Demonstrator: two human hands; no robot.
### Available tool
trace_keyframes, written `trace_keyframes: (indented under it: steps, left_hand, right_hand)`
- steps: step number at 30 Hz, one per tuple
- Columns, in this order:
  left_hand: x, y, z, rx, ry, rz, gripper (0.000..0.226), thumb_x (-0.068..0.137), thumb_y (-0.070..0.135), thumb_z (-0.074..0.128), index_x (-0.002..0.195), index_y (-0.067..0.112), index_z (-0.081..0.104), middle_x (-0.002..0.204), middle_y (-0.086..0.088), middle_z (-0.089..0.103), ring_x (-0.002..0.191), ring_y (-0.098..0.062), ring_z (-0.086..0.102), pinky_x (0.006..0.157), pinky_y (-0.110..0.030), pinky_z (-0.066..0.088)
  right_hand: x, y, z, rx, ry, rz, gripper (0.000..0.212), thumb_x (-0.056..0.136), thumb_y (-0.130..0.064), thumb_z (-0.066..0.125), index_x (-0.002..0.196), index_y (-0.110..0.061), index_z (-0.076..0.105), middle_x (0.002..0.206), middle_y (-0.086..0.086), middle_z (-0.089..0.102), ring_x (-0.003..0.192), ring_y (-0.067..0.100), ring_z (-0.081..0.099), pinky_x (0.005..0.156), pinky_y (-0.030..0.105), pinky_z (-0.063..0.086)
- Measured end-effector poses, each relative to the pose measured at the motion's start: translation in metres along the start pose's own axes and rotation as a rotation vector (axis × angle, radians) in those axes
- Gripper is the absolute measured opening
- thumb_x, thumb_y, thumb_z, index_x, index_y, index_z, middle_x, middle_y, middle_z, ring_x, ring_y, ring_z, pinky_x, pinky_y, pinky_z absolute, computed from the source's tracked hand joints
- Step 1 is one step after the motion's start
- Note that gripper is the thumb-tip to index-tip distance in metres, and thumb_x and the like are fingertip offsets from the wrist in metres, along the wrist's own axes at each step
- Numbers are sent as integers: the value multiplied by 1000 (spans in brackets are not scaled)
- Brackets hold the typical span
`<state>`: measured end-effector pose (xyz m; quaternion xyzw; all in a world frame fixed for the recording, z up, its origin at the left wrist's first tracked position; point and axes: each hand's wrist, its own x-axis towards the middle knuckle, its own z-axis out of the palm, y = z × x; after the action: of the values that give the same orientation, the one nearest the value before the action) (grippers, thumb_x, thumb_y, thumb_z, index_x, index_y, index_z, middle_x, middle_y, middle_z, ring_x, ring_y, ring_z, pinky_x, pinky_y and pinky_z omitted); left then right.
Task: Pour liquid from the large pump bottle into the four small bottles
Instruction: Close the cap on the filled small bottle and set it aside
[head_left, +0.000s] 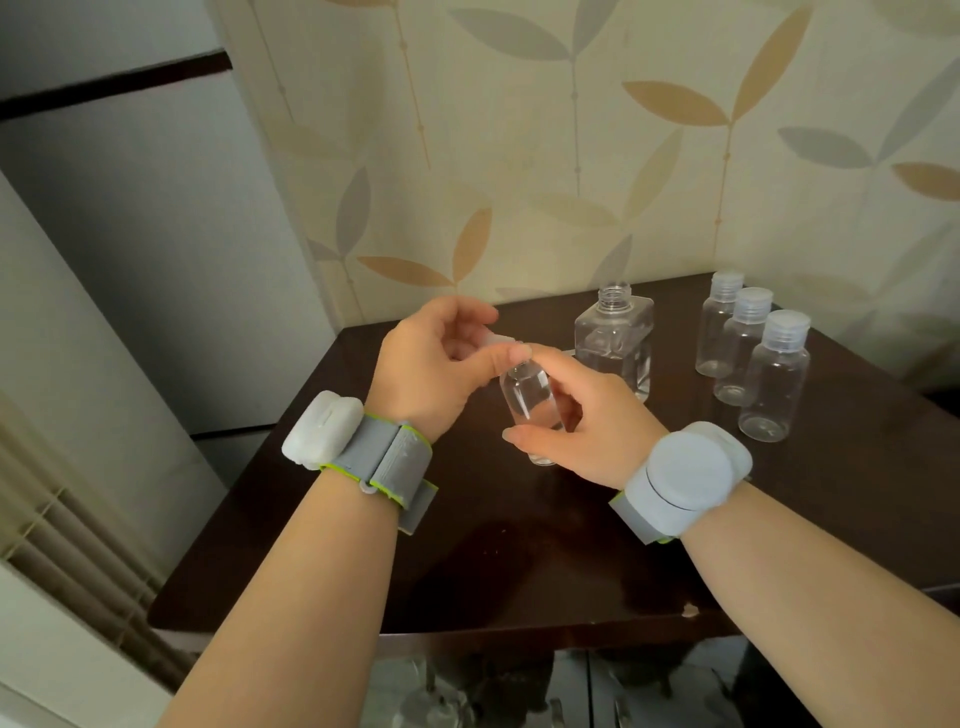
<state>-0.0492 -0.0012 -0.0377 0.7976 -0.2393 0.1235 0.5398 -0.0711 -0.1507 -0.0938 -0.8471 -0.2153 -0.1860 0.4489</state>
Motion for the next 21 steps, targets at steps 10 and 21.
trace_keyframes:
  steps: [10,21]
  left_hand:
    - [-2,6,19,459,274,151,37,73,51,64,66,16,56,51,11,46,50,-4,45,51,-17,36]
    - [10,20,29,817,245,129,50,85,52,49,51,21,30,49,7,37,53,-23,41,47,-27,23]
  right_hand:
    - [-2,-5,-3,-73,-64,-14,76,76,-33,70,139,-33,28,78,-2,67,59,1,53,62,11,42]
    - [-3,-13,-9,-223,77,-25,40,69,-39,70,98,-13,61,60,-19,47,53,-5,45,57,6,36]
